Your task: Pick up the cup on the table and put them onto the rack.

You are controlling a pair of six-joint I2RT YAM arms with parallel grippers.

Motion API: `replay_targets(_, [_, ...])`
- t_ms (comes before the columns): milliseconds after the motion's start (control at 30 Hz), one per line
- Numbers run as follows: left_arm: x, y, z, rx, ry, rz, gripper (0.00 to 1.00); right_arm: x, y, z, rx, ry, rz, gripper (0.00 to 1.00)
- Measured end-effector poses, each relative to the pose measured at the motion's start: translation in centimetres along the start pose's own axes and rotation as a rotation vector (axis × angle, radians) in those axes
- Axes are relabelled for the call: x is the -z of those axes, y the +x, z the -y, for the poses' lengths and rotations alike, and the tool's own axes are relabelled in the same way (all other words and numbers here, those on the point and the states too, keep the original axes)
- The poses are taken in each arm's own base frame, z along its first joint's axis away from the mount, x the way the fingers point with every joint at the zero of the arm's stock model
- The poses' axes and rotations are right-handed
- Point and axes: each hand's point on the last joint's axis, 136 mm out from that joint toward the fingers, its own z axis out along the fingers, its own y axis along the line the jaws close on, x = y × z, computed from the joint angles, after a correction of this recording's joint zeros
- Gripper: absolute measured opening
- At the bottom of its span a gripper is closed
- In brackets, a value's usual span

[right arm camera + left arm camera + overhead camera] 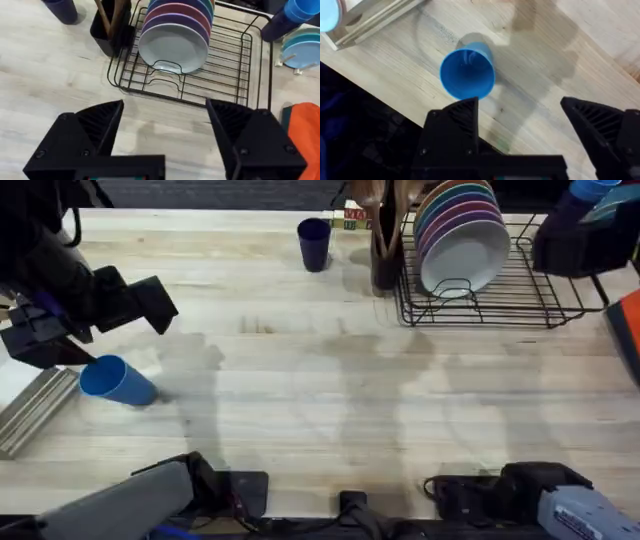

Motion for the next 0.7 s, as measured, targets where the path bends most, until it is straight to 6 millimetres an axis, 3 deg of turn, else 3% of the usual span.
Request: replay_targets(700, [0.0,-0.5,1.9,0.006,0.102,0.013,0.993,-0.1,0.0,0.0,0.046,0.000,-0.001,0.996])
